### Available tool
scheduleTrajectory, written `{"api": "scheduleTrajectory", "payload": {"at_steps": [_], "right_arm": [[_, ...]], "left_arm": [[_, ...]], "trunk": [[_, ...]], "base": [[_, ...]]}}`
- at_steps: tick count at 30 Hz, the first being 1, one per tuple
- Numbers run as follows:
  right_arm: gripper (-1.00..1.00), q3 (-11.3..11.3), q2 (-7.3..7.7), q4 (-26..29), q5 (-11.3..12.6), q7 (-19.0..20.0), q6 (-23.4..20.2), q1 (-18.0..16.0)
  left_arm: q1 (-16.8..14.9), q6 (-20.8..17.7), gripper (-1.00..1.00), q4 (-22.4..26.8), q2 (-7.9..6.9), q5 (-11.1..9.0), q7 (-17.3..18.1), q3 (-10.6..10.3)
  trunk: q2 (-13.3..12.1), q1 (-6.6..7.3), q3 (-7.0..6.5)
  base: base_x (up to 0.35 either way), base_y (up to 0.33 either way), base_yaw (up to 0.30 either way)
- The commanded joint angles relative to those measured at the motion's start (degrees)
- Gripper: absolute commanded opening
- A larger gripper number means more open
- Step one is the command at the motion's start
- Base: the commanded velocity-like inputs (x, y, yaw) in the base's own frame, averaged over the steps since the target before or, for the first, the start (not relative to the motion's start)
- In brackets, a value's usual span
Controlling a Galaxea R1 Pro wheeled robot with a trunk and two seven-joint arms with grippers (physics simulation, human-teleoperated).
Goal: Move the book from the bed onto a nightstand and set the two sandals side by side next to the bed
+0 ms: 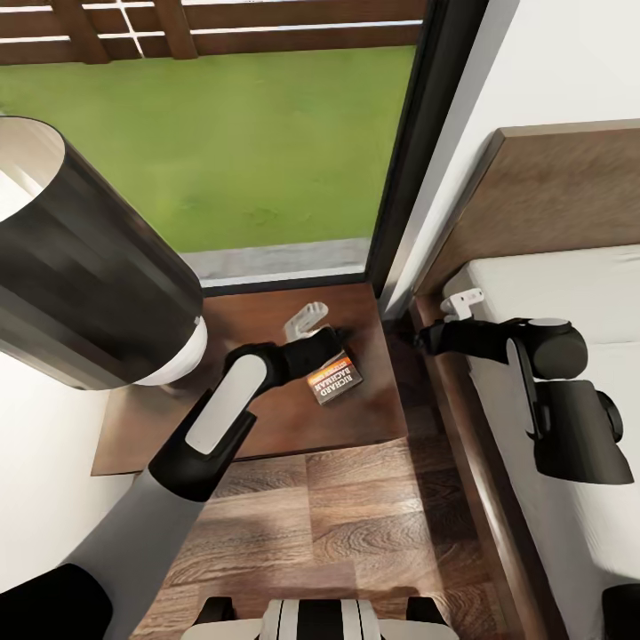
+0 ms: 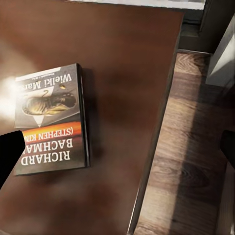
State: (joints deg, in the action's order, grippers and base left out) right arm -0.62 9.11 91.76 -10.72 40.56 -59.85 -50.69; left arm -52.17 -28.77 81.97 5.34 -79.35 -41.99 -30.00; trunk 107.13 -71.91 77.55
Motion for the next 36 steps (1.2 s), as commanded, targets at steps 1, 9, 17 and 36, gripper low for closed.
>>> {"api": "scheduleTrajectory", "payload": {"at_steps": [1, 9, 17, 36], "right_arm": [[1.00, 0.0, 0.12, 0.0, -0.6, 0.5, -0.2, -0.1], [1.00, 0.0, 0.52, 0.1, -0.6, 0.5, -0.2, -0.4], [1.00, 0.0, 0.92, 0.1, -0.6, 0.5, -0.2, -0.6], [1.00, 0.1, 1.43, 0.1, -0.6, 0.5, -0.2, -0.4]], "left_arm": [[-0.1, -0.3, 1.00, 0.5, 0.08, -0.4, -0.5, 0.0], [-0.3, -1.3, 1.00, 2.1, 0.31, -0.6, -0.2, 0.0], [-0.4, -1.5, 1.00, 2.4, 0.35, -0.6, 0.0, -0.1], [-0.2, -1.1, 1.00, 2.8, 0.75, -0.8, -0.8, 0.3]], "trunk": [[0.0, 0.00, 0.03], [0.0, 0.00, 0.03], [0.0, 0.00, 0.03], [0.0, 0.00, 0.03]], "base": [[0.000, 0.000, 0.000], [0.000, 0.000, 0.000], [0.000, 0.000, 0.000], [0.000, 0.000, 0.000]]}}
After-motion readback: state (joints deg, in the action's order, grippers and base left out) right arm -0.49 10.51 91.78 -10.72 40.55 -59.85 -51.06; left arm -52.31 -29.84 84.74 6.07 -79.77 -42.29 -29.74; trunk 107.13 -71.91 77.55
